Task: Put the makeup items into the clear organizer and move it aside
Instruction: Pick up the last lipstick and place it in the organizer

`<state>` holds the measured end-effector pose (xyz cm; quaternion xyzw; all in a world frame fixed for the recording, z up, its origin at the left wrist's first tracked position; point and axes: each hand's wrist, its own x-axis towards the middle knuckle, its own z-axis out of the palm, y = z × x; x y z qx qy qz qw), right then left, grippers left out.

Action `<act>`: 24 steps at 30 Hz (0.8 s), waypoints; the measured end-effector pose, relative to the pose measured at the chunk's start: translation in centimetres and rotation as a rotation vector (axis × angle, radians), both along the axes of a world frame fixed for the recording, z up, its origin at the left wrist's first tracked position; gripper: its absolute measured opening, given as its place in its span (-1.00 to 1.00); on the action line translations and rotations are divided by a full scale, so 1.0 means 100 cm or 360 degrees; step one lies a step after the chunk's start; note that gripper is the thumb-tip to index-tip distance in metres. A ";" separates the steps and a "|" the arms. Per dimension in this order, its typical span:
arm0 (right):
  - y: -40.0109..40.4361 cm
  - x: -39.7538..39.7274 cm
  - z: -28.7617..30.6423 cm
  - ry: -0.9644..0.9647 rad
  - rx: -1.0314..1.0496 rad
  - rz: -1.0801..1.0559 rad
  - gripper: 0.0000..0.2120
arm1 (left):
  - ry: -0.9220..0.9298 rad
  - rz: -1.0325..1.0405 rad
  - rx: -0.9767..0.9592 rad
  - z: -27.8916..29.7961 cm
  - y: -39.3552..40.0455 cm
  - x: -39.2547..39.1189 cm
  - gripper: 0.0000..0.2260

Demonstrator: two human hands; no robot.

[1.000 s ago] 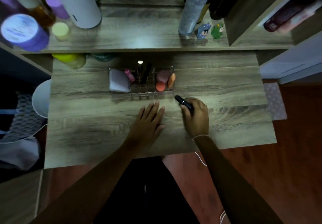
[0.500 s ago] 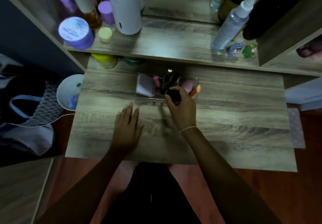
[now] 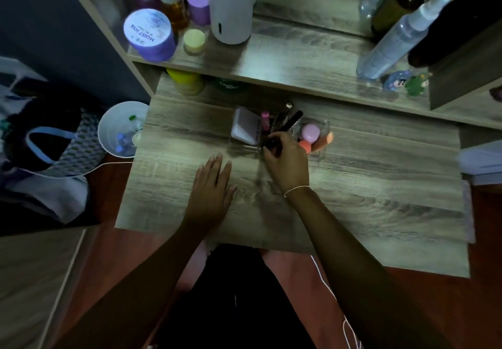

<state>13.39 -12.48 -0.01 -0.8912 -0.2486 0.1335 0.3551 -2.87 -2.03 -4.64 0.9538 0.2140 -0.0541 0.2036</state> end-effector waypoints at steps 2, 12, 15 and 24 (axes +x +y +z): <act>0.001 0.001 -0.002 -0.0001 -0.0024 -0.0008 -0.75 | 0.0004 -0.0014 0.0016 -0.002 0.000 0.000 -0.49; 0.001 -0.002 -0.012 0.0048 -0.0008 -0.0049 -0.70 | 0.0023 -0.0035 0.0026 0.000 0.001 -0.001 -0.49; 0.002 -0.001 -0.011 0.0047 0.0009 -0.0049 -0.66 | 0.0032 -0.0030 0.0019 0.004 0.000 -0.001 -0.49; -0.004 0.003 -0.009 0.0052 0.0050 -0.0059 -0.71 | 0.0068 -0.0006 0.0011 0.005 -0.001 0.000 -0.47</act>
